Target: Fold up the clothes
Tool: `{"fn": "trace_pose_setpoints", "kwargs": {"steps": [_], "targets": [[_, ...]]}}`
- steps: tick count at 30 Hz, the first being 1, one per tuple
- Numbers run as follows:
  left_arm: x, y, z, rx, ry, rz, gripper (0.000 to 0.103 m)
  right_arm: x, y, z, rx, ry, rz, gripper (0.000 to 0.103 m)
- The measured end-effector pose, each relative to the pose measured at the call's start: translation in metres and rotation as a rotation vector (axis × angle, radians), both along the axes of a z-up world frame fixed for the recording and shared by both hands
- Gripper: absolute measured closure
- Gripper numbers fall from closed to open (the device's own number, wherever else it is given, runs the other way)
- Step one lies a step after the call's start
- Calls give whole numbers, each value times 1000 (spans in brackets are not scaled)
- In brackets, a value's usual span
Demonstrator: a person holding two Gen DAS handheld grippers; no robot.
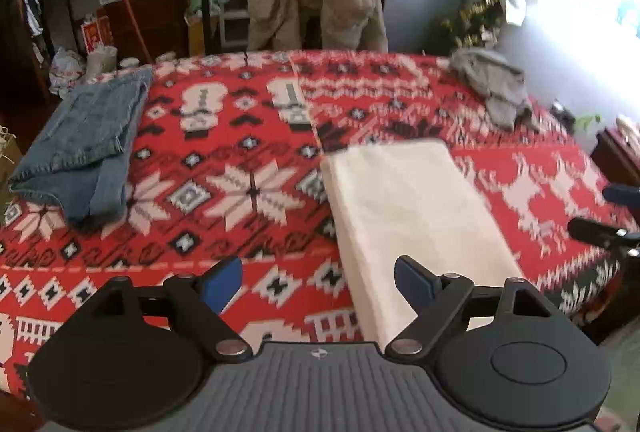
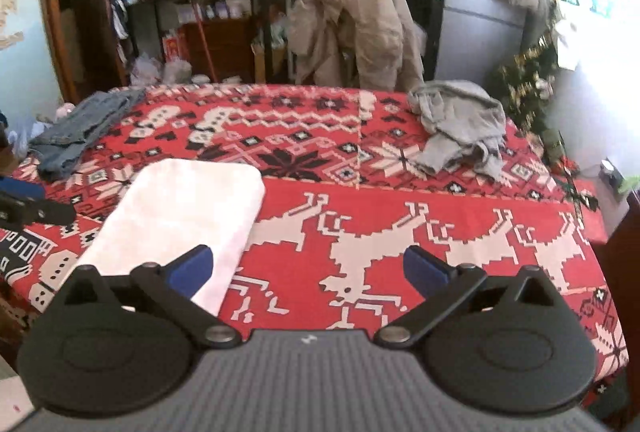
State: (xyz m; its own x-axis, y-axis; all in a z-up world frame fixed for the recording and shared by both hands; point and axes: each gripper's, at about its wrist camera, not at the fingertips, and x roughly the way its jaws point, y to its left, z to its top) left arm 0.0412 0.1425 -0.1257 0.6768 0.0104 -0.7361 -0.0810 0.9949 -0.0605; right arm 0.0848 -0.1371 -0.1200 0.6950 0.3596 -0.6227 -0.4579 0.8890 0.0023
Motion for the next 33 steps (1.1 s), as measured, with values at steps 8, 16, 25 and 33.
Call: {"fn": "trace_pose_setpoints", "kwargs": {"steps": [8, 16, 25, 33], "targets": [[-13, -9, -1, 37, -66, -35, 13, -7, -7, -11, 2, 11, 117, 1], [-16, -36, -3, 0, -94, -148, 15, -10, -14, -28, -18, 11, 186, 3], [2, -70, -25, -44, -52, -273, 81, -20, 5, -61, -76, 37, 271, 61], [-4, -89, -27, -101, -18, -353, 85, -40, 29, -59, -83, 25, 395, 94]]}}
